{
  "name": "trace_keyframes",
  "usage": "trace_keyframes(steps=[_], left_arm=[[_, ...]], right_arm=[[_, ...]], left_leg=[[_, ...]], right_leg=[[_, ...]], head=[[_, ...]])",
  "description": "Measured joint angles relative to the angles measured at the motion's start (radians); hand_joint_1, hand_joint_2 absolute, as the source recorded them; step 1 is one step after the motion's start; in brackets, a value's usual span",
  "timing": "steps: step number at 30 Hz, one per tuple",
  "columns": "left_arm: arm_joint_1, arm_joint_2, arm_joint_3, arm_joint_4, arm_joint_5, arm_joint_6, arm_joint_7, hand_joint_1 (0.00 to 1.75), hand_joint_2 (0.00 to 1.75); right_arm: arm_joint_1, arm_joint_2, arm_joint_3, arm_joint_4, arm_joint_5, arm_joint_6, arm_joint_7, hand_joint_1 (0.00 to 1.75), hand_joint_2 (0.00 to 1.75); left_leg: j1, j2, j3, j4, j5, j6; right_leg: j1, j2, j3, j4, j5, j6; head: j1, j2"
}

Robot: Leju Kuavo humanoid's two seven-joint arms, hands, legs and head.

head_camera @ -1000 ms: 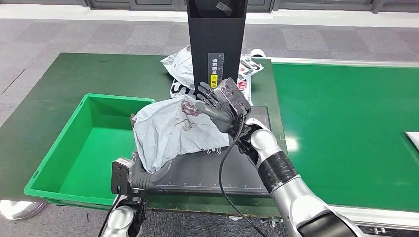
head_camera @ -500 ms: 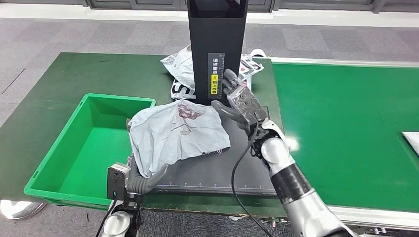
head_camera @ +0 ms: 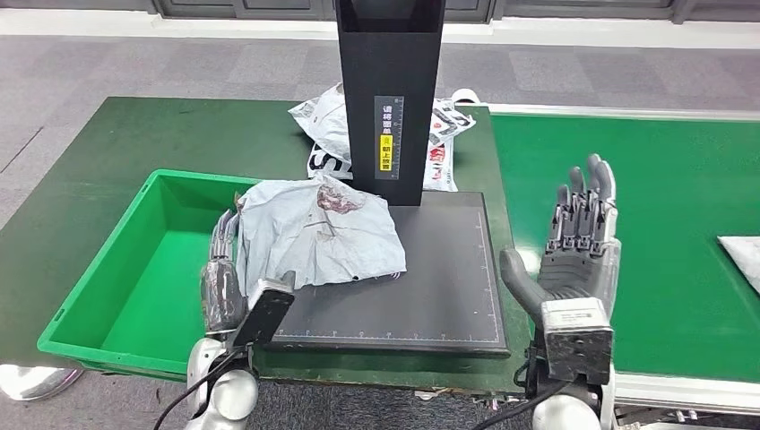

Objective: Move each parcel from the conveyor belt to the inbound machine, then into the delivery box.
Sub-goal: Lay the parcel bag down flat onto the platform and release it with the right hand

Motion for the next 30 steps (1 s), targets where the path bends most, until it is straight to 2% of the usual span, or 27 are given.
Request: trace_keyframes(steps=[3,8,14,19,24,30], left_arm=[[-0.067,-0.003,-0.045,0.012,-0.250,0.053,0.092,0.00,1.75],[-0.214,-0.022,-0.162,0.088,-0.413,-0.060,0.178,0.00,1.75],[-0.369,-0.065,-0.289,0.305,-0.302,-0.300,0.137,0.00,1.75],[-0.463,-0.085,-0.338,0.516,-0.254,-0.360,0.102,0.00,1.75],[-0.535,-0.094,-0.361,0.703,-0.194,-0.502,0.065,0.00,1.75],[-0.574,-0.095,-0.370,0.818,-0.179,-0.525,0.053,0.00,1.75]], right_arm=[[0.029,0.026,-0.035,-0.024,-0.020,0.036,0.008,0.00,1.75],[0.039,0.075,-0.091,-0.029,-0.025,0.114,0.011,0.00,1.75],[0.036,0.124,-0.139,-0.029,-0.018,0.185,0.024,0.00,1.75],[0.036,0.139,-0.156,-0.023,-0.023,0.200,0.019,0.00,1.75],[0.036,0.141,-0.157,-0.015,-0.034,0.208,0.019,0.00,1.75],[0.036,0.141,-0.157,-0.007,-0.037,0.208,0.019,0.00,1.75]], left_leg=[[0.000,-0.001,0.000,0.000,0.001,0.001],[-0.001,-0.001,-0.001,0.000,0.004,0.001],[-0.001,-0.002,-0.001,0.001,0.004,0.001],[-0.001,0.000,-0.001,0.001,0.004,0.001],[-0.001,0.000,-0.001,0.000,0.004,0.001],[-0.001,0.000,-0.002,0.000,0.004,0.001]], right_leg=[[0.000,-0.001,0.002,0.000,0.001,0.001],[-0.001,-0.001,0.001,0.000,0.004,0.002],[-0.001,-0.001,0.001,0.000,0.005,0.002],[-0.001,0.001,0.000,0.000,0.005,0.001],[-0.001,0.001,0.000,0.000,0.005,0.001],[-0.001,0.001,0.000,0.000,0.005,0.001]], head=[[0.000,0.000],[0.000,0.000],[0.000,0.000],[0.000,0.000],[0.000,0.000],[0.000,0.000]])
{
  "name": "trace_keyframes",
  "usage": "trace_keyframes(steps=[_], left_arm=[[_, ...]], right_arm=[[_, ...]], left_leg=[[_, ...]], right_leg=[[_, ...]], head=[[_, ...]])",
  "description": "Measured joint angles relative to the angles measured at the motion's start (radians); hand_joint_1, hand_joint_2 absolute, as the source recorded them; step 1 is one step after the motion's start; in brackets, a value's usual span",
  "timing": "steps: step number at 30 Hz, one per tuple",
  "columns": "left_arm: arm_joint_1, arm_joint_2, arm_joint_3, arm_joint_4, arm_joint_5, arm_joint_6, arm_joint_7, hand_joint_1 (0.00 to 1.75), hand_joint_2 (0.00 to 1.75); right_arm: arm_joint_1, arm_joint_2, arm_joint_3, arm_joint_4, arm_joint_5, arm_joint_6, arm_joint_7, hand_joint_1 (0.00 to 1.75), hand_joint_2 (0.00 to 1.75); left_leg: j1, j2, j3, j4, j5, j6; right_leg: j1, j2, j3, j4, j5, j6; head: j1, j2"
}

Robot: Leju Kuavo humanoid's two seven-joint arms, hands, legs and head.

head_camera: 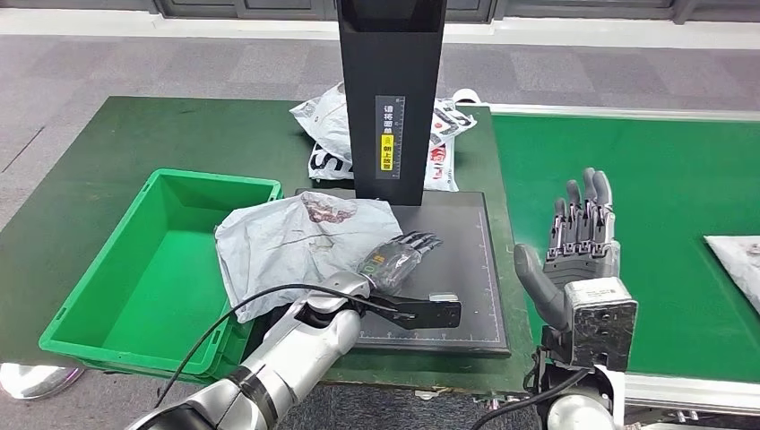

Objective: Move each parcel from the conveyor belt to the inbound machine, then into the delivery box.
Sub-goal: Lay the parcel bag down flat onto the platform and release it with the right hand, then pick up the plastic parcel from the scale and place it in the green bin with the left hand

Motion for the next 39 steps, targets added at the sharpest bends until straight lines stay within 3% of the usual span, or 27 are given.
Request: trace_keyframes(steps=[5,9,16,21,31,39], left_arm=[[-0.040,0.001,-0.019,0.109,0.020,-0.173,-0.027,0.00,1.75],[-0.085,0.011,-0.052,0.197,-0.010,-0.216,-0.001,0.00,1.75],[-0.191,0.063,-0.101,0.271,-0.115,-0.093,0.187,0.00,1.75],[-0.223,0.098,-0.116,0.280,-0.174,-0.001,0.287,0.00,1.75],[-0.230,0.128,-0.124,0.273,-0.244,0.056,0.347,0.00,1.75],[-0.230,0.135,-0.123,0.246,-0.304,0.076,0.346,0.00,1.75]], right_arm=[[-0.014,0.000,0.000,0.013,-0.010,0.003,0.010,0.00,1.75],[-0.025,0.000,0.000,0.023,-0.018,-0.006,0.011,0.00,1.75],[-0.008,0.000,0.000,0.014,-0.026,-0.030,-0.007,0.00,1.75],[0.015,0.000,0.000,-0.004,-0.024,-0.035,-0.016,0.00,1.75],[0.038,0.000,0.000,-0.022,-0.024,-0.022,-0.028,0.00,1.75],[0.054,-0.009,0.000,-0.023,-0.042,-0.012,-0.047,0.00,1.75]], left_leg=[[0.000,0.000,0.000,0.000,0.000,0.000],[0.000,-0.002,0.001,0.000,0.000,0.000],[0.000,0.000,0.005,-0.001,0.001,-0.001],[0.001,0.000,0.004,-0.001,0.005,-0.002],[0.001,0.000,0.000,0.000,0.006,-0.002],[0.001,-0.001,-0.002,0.000,0.006,-0.002]], right_leg=[[0.000,0.000,0.000,0.000,0.000,0.000],[0.000,-0.002,0.003,0.000,0.000,0.000],[0.000,0.000,0.006,0.000,0.000,-0.001],[0.001,-0.001,0.004,0.000,0.003,-0.002],[0.001,-0.001,0.000,0.001,0.004,-0.002],[0.001,-0.001,-0.002,0.001,0.004,-0.002]], head=[[0.000,0.000],[0.000,0.000],[0.000,0.000],[0.000,0.000],[0.000,0.000],[0.000,0.000]])
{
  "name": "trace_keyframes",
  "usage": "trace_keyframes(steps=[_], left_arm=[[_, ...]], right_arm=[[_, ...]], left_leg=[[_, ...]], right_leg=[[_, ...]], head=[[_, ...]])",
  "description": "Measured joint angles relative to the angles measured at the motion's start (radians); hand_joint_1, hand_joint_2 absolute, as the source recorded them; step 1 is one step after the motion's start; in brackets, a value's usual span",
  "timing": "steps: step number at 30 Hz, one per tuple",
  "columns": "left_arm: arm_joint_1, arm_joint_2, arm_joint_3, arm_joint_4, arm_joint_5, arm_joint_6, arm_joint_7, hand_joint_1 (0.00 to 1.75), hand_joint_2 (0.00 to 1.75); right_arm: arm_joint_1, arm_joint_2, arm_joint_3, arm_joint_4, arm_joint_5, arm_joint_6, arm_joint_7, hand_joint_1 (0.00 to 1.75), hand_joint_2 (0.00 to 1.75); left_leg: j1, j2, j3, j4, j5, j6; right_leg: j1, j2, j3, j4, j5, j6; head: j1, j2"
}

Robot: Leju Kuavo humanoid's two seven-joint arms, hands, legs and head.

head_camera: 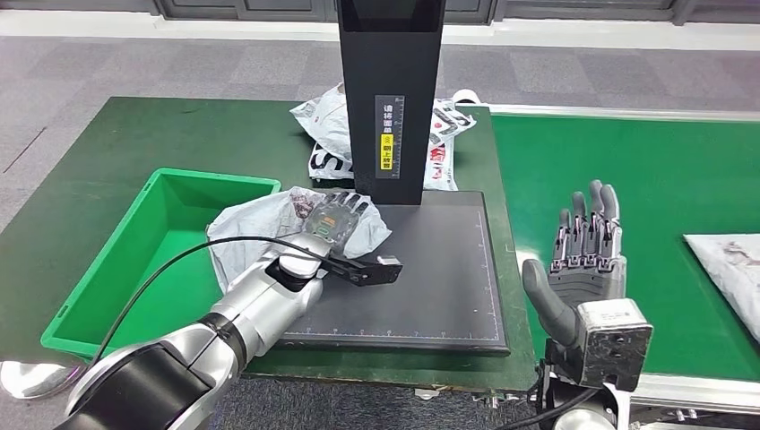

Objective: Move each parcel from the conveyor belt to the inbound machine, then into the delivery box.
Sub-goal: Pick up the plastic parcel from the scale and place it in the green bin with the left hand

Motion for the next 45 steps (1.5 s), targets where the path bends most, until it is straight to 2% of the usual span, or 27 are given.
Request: trace_keyframes(steps=[15,19,37,45], left_arm=[[0.000,0.000,0.000,-0.016,-0.004,0.000,0.000,0.00,1.75],[0.001,0.001,0.001,-0.016,-0.020,-0.006,0.003,1.75,1.75],[0.035,-0.011,0.062,-0.045,-0.057,0.029,-0.002,1.75,1.75],[0.055,-0.011,0.101,-0.066,-0.078,0.061,0.012,1.75,1.75]], right_arm=[[0.004,-0.012,0.000,0.000,-0.002,0.000,-0.002,0.00,1.75],[0.004,-0.013,0.000,0.000,-0.010,0.003,-0.004,0.00,1.75],[0.026,-0.015,-0.001,-0.029,0.003,-0.028,0.006,0.00,1.75],[0.029,-0.014,-0.052,-0.029,0.027,-0.059,0.037,0.00,1.75]], left_leg=[[0.000,0.000,0.000,0.000,0.000,0.000],[0.000,0.000,0.000,0.000,0.000,0.000],[0.000,0.000,0.000,0.000,0.000,0.000],[0.000,0.000,-0.001,0.000,0.000,0.000]], right_leg=[[0.000,0.000,0.000,0.000,0.000,0.000],[0.000,0.000,0.000,0.000,0.000,0.000],[0.000,0.000,-0.001,0.000,0.000,0.000],[0.000,0.000,-0.001,0.000,0.000,0.000]], head=[[0.000,0.000],[0.000,0.000],[0.000,0.000],[0.000,0.000]])
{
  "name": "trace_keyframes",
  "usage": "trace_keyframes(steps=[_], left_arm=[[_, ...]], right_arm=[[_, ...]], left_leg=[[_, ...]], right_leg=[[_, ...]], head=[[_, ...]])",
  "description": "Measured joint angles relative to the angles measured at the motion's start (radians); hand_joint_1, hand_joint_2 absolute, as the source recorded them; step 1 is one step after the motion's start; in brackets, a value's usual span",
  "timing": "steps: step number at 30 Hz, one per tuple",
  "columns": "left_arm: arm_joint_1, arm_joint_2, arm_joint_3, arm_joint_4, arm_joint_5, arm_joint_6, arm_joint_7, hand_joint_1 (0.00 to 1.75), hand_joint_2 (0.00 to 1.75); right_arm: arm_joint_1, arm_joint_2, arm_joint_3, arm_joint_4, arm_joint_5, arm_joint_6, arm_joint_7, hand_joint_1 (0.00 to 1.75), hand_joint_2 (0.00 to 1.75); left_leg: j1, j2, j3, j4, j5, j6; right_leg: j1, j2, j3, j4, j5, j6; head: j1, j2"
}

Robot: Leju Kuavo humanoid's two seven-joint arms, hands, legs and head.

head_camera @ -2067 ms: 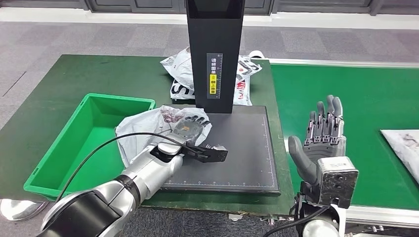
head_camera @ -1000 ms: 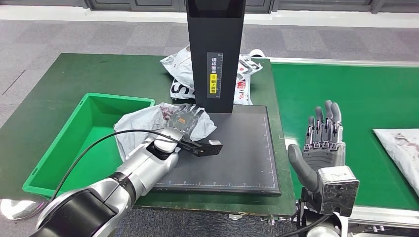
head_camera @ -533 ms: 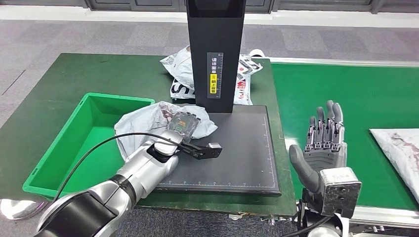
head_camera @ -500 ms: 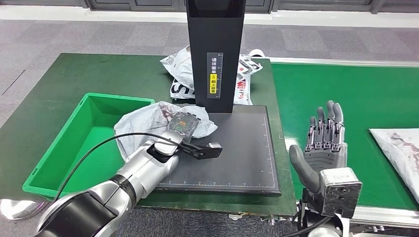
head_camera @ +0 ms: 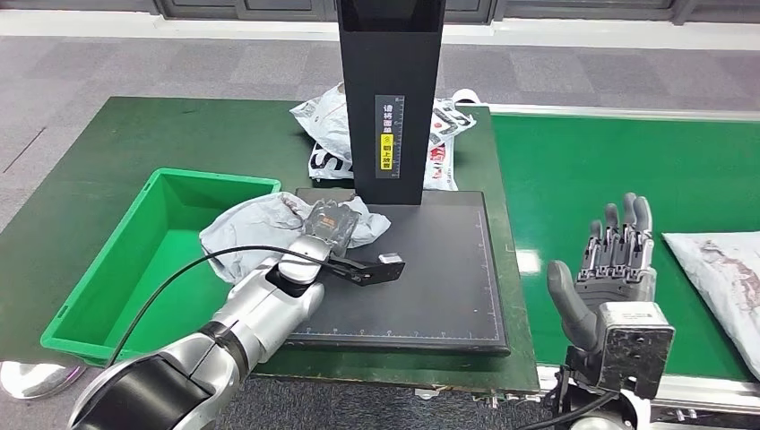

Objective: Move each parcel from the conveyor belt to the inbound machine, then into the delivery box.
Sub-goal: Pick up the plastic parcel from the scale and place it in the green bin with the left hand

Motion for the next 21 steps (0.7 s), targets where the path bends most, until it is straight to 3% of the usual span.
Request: trace_keyframes(steps=[5,8,13,21], left_arm=[[0.023,0.009,0.067,-0.085,0.029,0.148,0.016,1.75,1.75],[0.053,0.031,0.132,-0.248,0.057,0.201,0.010,1.75,1.75],[0.100,0.059,0.217,-0.489,0.089,0.199,-0.006,1.75,1.75],[0.222,0.118,0.358,-0.870,0.195,0.325,-0.060,1.75,1.75]], right_arm=[[0.017,0.003,-0.035,-0.002,0.000,-0.033,0.001,0.00,1.75],[0.041,0.008,-0.064,-0.016,-0.003,-0.052,-0.002,0.00,1.75],[0.066,0.010,-0.092,-0.031,-0.010,-0.065,-0.009,0.00,1.75],[0.105,0.008,-0.105,-0.033,-0.050,-0.107,-0.035,0.00,1.75]], left_leg=[[0.000,-0.001,-0.001,0.000,0.000,0.000],[0.000,-0.001,-0.001,0.000,0.000,0.000],[0.000,0.000,-0.002,0.000,0.000,0.000],[0.000,0.002,-0.003,0.000,0.000,0.000]], right_leg=[[0.000,0.000,0.000,0.000,0.000,0.000],[0.000,0.000,-0.001,0.000,0.000,0.000],[0.000,0.000,-0.002,0.000,0.000,0.000],[0.000,0.002,-0.004,0.001,-0.001,0.000]], head=[[0.000,0.000],[0.000,0.000],[0.000,0.000],[0.000,0.000]])
